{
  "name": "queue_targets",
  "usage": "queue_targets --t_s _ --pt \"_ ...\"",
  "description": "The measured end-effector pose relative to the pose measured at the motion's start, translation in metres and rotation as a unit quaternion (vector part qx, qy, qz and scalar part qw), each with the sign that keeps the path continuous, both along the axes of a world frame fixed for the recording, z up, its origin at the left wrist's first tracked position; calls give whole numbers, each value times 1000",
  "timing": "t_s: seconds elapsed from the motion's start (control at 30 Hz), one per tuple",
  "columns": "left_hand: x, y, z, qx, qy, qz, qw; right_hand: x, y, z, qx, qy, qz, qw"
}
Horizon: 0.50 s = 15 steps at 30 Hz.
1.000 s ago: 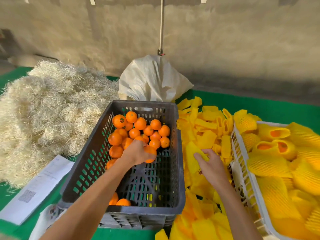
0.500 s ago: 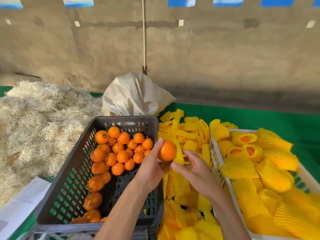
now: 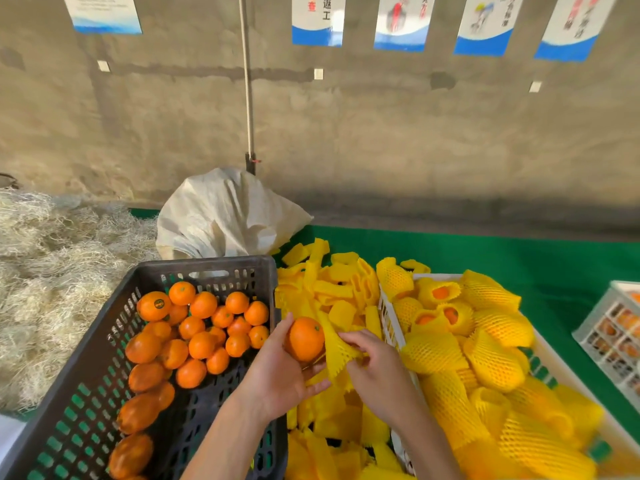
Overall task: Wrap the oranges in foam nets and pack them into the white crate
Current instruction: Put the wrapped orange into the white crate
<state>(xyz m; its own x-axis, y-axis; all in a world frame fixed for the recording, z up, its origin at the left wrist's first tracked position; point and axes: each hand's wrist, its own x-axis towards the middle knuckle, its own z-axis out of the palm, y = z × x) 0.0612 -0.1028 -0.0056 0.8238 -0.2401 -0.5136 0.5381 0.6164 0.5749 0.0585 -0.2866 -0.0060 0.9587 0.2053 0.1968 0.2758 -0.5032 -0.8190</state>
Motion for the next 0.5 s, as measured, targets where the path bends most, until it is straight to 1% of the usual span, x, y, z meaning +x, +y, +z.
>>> queue_targets --t_s 0.1,0.2,0.27,0.33,0.37,0.43,0.5 --pt "-2 -9 4 20 -46 -33 998 -2 7 4 1 -33 -92 995" --pt "-4 -17 7 16 -59 -45 997 -3 9 6 13 -20 -124 992" --pt "-5 -18 8 8 -56 -39 998 1 5 7 -9 -32 -171 985" --pt "-10 -19 10 -7 -57 -46 997 6 2 9 -54 -44 -227 971" --pt "-12 -21 11 -7 -64 -53 997 8 2 10 -86 -43 -239 966" --pt "-16 -26 14 6 -85 -59 995 9 7 12 -145 -31 -225 963" --pt "-18 -31 16 27 -100 -66 992 8 13 12 -165 -31 -202 965"
